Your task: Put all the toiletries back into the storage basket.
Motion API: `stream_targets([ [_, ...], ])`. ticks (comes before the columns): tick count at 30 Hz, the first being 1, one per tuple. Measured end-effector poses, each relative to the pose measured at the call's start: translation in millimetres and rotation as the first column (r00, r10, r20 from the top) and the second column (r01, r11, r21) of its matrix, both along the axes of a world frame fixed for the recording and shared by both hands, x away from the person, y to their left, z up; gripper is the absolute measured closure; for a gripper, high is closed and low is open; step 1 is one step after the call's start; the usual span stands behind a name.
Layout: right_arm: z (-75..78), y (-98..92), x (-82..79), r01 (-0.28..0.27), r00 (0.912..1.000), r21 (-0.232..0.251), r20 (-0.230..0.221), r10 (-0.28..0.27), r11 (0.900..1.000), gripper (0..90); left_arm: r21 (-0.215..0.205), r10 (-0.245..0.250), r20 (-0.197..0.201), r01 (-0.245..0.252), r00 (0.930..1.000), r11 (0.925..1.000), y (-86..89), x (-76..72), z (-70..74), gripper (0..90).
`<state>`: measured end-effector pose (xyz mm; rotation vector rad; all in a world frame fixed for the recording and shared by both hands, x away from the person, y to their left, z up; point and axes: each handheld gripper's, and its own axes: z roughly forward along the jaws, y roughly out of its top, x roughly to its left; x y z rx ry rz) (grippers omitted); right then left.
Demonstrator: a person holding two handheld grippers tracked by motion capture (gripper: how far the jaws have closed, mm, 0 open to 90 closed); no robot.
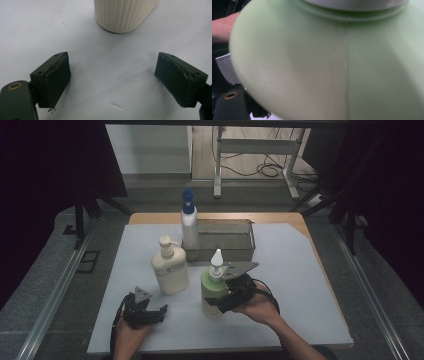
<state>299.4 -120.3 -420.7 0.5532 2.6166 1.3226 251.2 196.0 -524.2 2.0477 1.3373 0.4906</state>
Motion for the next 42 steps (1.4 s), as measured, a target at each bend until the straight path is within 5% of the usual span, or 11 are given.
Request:
stream_targets([
  [42, 36.2, -7.0, 50.6, 0.148, 0.9878, 0.007, 0.048, -0.148, 0.989, 11.5, -0.002, 0.001, 0.002, -0.001, 1.0, 1.0, -0.1, 0.1, -0.2, 12.9],
])
